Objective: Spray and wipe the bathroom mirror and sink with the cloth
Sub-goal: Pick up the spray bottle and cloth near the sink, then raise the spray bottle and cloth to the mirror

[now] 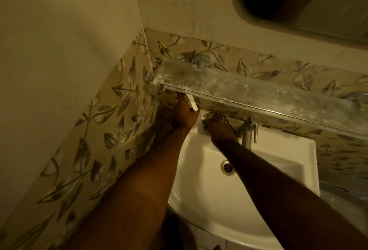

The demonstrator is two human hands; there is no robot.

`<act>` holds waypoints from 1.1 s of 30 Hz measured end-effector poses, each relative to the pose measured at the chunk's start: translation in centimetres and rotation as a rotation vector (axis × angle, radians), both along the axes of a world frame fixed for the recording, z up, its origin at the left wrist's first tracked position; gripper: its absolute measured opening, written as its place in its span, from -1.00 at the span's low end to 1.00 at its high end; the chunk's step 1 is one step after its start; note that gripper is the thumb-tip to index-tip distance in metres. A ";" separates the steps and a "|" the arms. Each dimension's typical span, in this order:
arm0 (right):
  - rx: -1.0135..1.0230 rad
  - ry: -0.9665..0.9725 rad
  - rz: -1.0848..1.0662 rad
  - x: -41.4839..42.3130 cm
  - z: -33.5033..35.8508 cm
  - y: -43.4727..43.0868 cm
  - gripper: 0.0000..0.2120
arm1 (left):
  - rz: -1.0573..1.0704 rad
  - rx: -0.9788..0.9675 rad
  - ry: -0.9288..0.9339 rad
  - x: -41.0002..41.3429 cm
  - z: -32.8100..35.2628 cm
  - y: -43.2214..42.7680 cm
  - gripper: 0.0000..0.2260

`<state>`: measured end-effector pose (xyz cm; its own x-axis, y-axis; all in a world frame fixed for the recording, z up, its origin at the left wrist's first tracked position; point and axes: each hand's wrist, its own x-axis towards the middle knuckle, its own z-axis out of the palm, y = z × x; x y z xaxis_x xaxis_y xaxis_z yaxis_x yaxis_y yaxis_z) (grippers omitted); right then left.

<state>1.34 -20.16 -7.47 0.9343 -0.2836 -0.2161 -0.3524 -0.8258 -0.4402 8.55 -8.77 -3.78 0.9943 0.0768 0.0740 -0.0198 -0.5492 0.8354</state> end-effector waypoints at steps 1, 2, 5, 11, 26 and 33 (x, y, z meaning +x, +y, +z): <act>-0.063 0.035 0.040 -0.1 0.1 -0.4 -0.67 | -0.017 0.042 -0.002 -0.3 0.1 0.1 -0.35; -0.137 0.061 0.076 -0.2 0.3 -0.7 -0.64 | -0.047 0.092 -0.007 -0.6 0.1 0.3 -0.37; -0.117 0.075 -0.018 -0.5 1.1 -1.1 -0.52 | -0.115 0.162 0.007 -2.6 0.1 1.2 -0.33; 0.562 -0.019 -0.445 -2.3 3.9 -0.8 -0.63 | -0.131 0.083 0.078 -6.0 1.2 3.4 -0.29; 1.643 0.137 -0.325 -11.1 12.9 -3.5 -0.55 | -0.129 -0.197 0.038 -13.7 10.8 3.1 -0.64; 1.512 -0.037 -0.230 -13.2 20.0 -7.2 -0.49 | -0.071 -0.310 -0.160 -14.7 18.6 1.5 -0.87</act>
<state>-11.89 -27.36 12.48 0.9134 0.0392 -0.4052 -0.3766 0.4596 -0.8043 -6.14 -7.24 14.81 0.9757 0.0507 0.2134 -0.1931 -0.2627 0.9454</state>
